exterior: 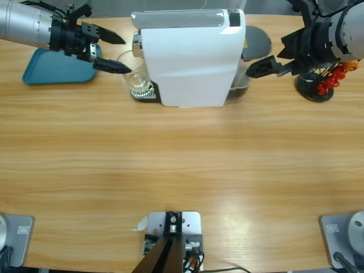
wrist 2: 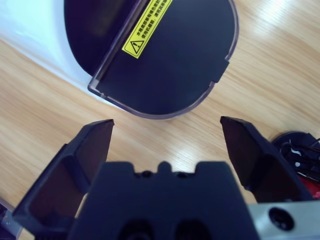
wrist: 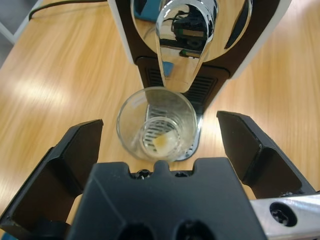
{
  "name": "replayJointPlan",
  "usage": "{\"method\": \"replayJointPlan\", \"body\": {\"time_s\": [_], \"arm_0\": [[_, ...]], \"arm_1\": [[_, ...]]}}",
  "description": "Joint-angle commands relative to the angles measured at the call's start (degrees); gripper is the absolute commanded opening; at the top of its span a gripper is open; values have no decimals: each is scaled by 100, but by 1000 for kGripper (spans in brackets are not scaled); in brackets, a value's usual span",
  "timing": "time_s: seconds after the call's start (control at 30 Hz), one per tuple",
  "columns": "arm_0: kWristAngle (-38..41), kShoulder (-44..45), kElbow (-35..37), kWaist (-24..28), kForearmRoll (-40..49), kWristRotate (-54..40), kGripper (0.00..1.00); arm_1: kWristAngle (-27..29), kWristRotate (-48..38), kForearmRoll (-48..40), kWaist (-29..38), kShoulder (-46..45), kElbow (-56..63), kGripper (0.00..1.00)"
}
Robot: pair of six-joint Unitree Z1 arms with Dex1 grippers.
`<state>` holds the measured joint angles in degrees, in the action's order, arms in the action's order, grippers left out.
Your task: Pour coffee
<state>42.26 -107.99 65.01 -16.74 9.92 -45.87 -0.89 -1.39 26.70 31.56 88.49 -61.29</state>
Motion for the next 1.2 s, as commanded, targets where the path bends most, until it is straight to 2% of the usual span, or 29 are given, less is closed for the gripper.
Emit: {"method": "replayJointPlan", "body": {"time_s": [0.03,0.37,0.47,0.57,0.7,0.77,0.87,0.9,0.93,1.2], "arm_0": [[8,-484,3,-140,-61,-10,996],[-276,-704,99,-244,-69,-3,996],[-280,-715,117,-251,-69,-10,965],[-280,-715,110,-251,-66,-12,676],[-268,-746,152,-251,-69,-8,370],[-236,-765,168,-251,-69,-10,179],[-218,-799,196,-272,-69,-10,169],[-206,-802,194,-277,-69,-10,117],[-190,-797,189,-277,-69,-12,108],[-78,-707,91,-341,-59,-19,111]], "arm_1": [[-70,24,-121,-45,288,203,964],[-101,24,-165,-63,306,260,964],[-119,24,-190,-89,306,307,964],[-131,16,-219,-89,311,319,964],[-140,16,-235,-89,318,311,964],[-140,9,-235,-89,318,311,964],[-140,7,-244,-91,318,311,964],[-140,7,-249,-93,318,314,964],[-140,7,-258,-94,318,319,964],[-140,3,-272,-94,318,330,964]]}}
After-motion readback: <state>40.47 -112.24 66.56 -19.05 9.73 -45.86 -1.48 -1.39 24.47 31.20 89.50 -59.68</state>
